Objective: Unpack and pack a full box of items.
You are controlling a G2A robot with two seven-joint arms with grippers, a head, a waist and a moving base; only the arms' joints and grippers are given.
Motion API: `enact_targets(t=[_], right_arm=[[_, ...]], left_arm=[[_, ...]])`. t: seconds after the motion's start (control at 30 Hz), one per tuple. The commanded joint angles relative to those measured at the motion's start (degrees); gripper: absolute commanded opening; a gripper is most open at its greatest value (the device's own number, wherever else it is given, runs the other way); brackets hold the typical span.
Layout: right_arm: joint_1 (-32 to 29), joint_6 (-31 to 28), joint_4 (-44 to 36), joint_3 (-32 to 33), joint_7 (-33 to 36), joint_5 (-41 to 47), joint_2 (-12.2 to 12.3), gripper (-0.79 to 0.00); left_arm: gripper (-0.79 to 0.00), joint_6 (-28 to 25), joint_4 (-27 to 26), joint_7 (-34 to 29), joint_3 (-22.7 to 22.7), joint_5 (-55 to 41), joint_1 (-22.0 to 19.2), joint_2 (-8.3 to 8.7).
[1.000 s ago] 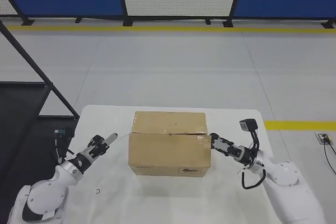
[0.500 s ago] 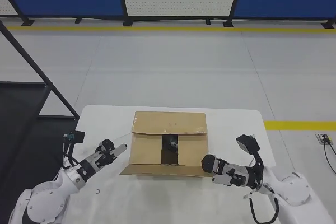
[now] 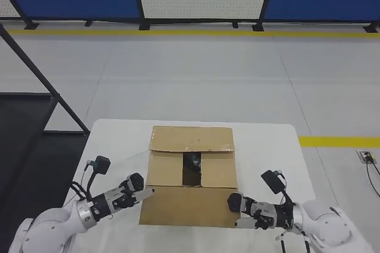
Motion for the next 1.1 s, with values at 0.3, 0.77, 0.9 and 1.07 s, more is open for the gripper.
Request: enact_targets(t=[0.3,0.77,0.9,1.07], right_arm=[[-0.32,1.48,0.35,-0.03,-1.71,-1.24,0.17,0.000],[0.29,2.56,2.94,-3.22,0.18,-0.08,0.24,0.000],[0.04,0.89,2.57,-2.51,0.31,4.87,0.42,0.000],[2.82,9.74,2.33,-1.41,-2.49,10.86,0.40,0.000]], left_arm=[[0.000,4.63,1.01,-4.32,0.82,-11.68,-0.14,0.27],[0.000,14.26,11.95,-13.49,10.20,-15.47,-7.49,0.81],[0.000,14.15,13.16,-12.94,11.46,-15.05,-8.49,0.89],[0.000,13.93,13.43,-12.93,11.67,-15.77,-8.66,1.15]])
